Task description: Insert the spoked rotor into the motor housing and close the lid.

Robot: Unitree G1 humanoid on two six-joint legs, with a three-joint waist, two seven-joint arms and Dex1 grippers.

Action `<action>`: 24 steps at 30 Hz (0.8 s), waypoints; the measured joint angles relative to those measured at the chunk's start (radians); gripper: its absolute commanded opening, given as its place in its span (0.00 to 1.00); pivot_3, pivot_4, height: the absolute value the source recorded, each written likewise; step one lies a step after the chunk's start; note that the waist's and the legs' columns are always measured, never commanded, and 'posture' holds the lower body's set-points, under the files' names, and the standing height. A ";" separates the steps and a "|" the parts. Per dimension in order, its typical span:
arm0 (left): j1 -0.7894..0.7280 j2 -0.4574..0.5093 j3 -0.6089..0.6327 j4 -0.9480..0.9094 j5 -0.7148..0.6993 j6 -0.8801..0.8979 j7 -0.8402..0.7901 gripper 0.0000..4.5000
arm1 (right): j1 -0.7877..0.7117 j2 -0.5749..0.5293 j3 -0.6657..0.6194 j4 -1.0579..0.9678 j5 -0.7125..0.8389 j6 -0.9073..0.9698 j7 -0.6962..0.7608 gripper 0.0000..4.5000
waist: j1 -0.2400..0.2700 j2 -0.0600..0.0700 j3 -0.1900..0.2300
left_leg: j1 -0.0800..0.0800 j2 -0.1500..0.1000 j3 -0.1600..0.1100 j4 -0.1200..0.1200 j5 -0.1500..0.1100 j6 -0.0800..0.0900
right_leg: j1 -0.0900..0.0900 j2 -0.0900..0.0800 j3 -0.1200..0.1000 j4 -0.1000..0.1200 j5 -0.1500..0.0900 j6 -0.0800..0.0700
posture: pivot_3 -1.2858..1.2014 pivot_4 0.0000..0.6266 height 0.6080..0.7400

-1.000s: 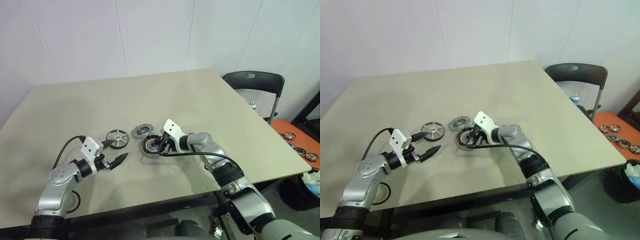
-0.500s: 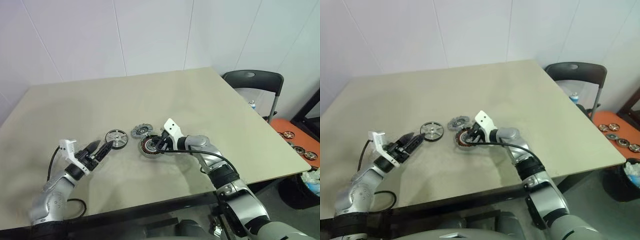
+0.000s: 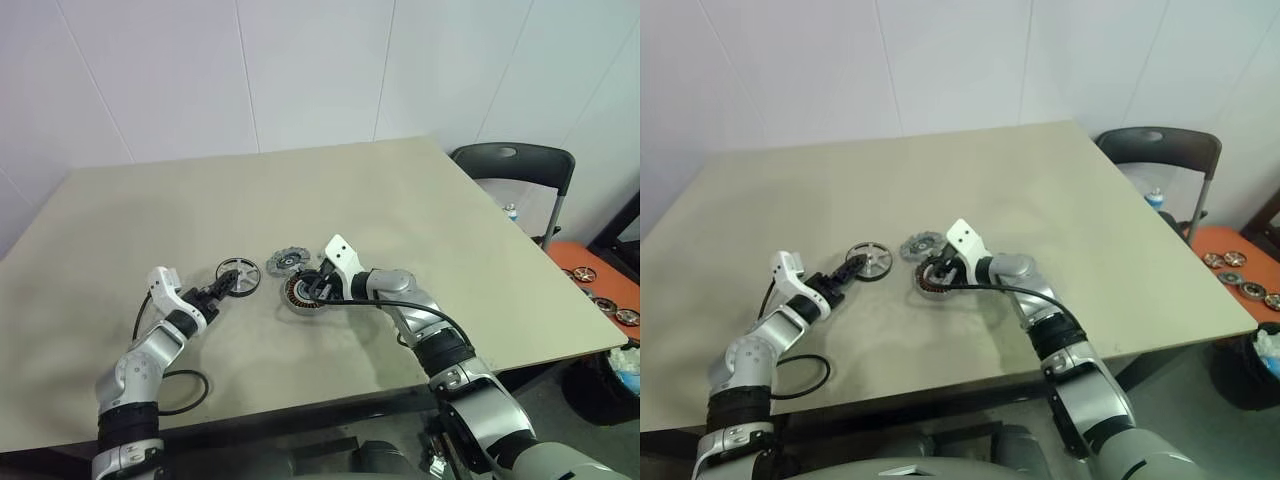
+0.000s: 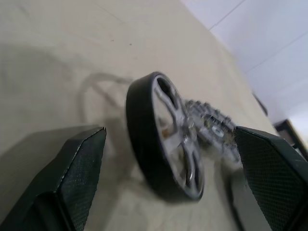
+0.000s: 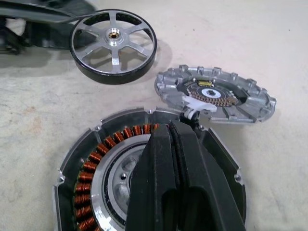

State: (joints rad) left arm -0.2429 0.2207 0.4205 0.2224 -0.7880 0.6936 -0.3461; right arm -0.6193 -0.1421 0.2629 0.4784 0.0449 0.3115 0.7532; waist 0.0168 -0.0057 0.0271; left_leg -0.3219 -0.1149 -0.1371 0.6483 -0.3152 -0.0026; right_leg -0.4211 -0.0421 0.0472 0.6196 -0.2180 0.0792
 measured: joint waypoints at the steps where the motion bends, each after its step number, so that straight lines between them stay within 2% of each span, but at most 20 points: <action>1: -0.013 -0.007 0.012 0.020 -0.007 0.001 0.011 0.86 | -0.001 0.002 -0.001 0.000 0.000 -0.004 -0.003 0.00 | -0.001 0.000 0.000 | 0.000 0.000 0.000 0.000 0.000 0.000 | 0.000 0.000 0.000 0.000 0.000 0.000 | 0.52 0.00 1.00; 4: -0.027 -0.021 0.053 0.057 -0.032 0.008 0.034 0.67 | -0.001 0.002 -0.004 0.000 0.000 -0.013 -0.011 0.00 | -0.002 0.000 0.000 | 0.000 0.000 0.000 0.000 0.000 0.000 | 0.000 0.000 0.000 0.000 0.000 0.000 | 0.52 0.00 1.00; 8: -0.030 -0.029 0.096 0.088 -0.055 0.020 0.064 0.35 | -0.001 -0.005 -0.013 0.000 0.000 -0.017 -0.020 0.00 | -0.004 0.000 0.000 | 0.000 0.000 0.000 0.000 0.000 0.000 | 0.000 0.000 0.000 -0.001 0.000 0.000 | 0.52 0.00 1.00; 14: -0.027 -0.049 0.133 0.084 -0.113 0.066 0.069 0.35 | -0.002 -0.005 -0.016 0.000 0.004 -0.025 -0.009 0.00 | -0.003 0.000 0.000 | 0.000 0.000 0.000 0.000 0.000 0.000 | 0.000 0.000 0.000 -0.001 0.000 0.000 | 0.52 0.00 1.00; 18: -0.040 -0.124 0.184 0.048 -0.279 0.152 0.063 0.35 | -0.002 -0.012 -0.044 -0.023 0.066 -0.013 0.062 0.00 | -0.004 -0.002 0.001 | -0.003 0.000 0.000 0.000 0.000 0.000 | -0.002 0.000 0.000 -0.002 0.000 0.000 | 0.52 0.00 1.00; 24: -0.099 -0.154 0.139 -0.001 -0.372 0.234 0.057 0.35 | -0.001 -0.095 -0.097 -0.085 0.140 0.033 0.150 0.00 | -0.005 -0.002 0.001 | -0.004 0.000 0.000 0.000 0.000 0.000 | -0.003 0.000 0.000 -0.003 0.000 0.000 | 0.52 0.00 1.00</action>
State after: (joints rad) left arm -0.3419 0.0665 0.5597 0.2213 -1.1603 0.9274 -0.2890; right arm -0.6204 -0.2375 0.1655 0.3931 0.1854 0.3446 0.9032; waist 0.0121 -0.0081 0.0279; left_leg -0.3258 -0.1148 -0.1372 0.6482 -0.3151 -0.0028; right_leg -0.4236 -0.0423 0.0471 0.6164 -0.2177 0.0797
